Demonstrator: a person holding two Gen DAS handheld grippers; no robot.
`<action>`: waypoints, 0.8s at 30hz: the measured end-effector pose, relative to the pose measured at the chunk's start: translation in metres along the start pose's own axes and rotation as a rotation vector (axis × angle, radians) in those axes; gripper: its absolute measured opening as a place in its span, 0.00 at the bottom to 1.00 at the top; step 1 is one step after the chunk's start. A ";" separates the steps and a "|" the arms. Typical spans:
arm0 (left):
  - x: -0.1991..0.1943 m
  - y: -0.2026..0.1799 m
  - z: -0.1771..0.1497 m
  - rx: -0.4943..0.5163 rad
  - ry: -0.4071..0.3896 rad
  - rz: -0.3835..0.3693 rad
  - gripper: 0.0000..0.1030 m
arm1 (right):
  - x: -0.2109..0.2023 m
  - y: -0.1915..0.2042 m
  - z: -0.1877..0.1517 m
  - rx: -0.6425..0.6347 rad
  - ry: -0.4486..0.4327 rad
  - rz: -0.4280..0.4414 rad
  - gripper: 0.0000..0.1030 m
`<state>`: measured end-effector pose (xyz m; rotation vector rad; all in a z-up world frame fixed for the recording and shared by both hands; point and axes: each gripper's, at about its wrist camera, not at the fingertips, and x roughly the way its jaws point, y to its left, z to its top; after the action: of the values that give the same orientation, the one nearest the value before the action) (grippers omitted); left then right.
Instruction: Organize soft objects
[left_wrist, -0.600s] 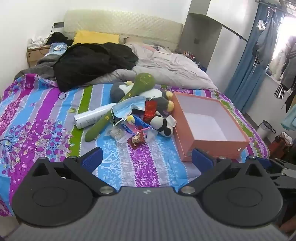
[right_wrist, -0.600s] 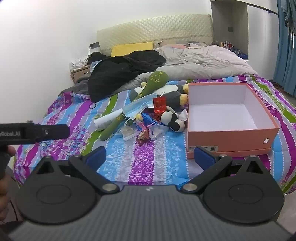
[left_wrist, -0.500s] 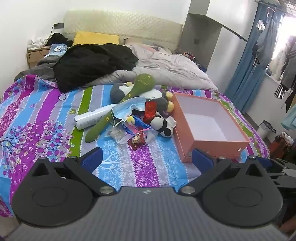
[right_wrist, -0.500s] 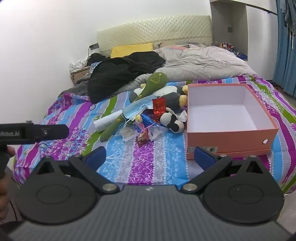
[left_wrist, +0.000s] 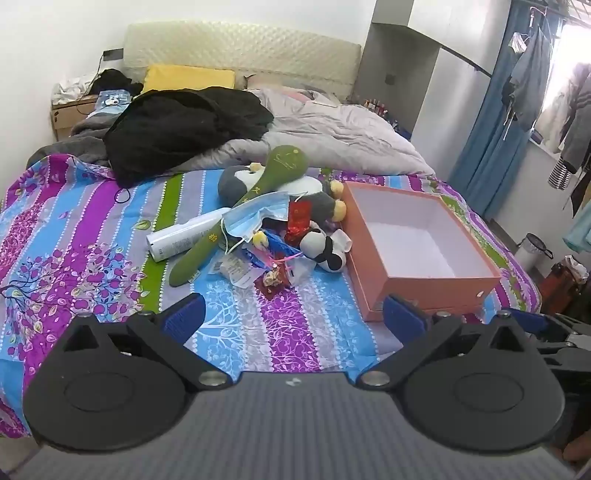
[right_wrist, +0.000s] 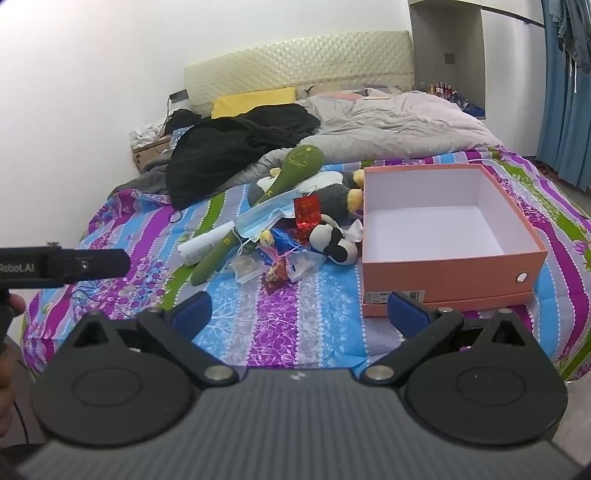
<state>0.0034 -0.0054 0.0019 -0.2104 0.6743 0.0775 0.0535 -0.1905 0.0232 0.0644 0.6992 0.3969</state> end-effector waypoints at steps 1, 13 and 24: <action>0.001 0.000 0.000 0.000 0.004 -0.001 1.00 | 0.000 0.000 0.000 0.003 0.001 -0.001 1.00; 0.002 -0.001 0.000 0.008 0.005 -0.005 1.00 | 0.001 0.000 -0.001 0.013 0.013 0.004 1.00; 0.003 -0.001 0.000 0.009 0.007 -0.002 1.00 | 0.002 -0.002 -0.002 0.021 0.021 0.003 1.00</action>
<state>0.0062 -0.0062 0.0004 -0.2028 0.6813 0.0723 0.0547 -0.1919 0.0202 0.0807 0.7240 0.3935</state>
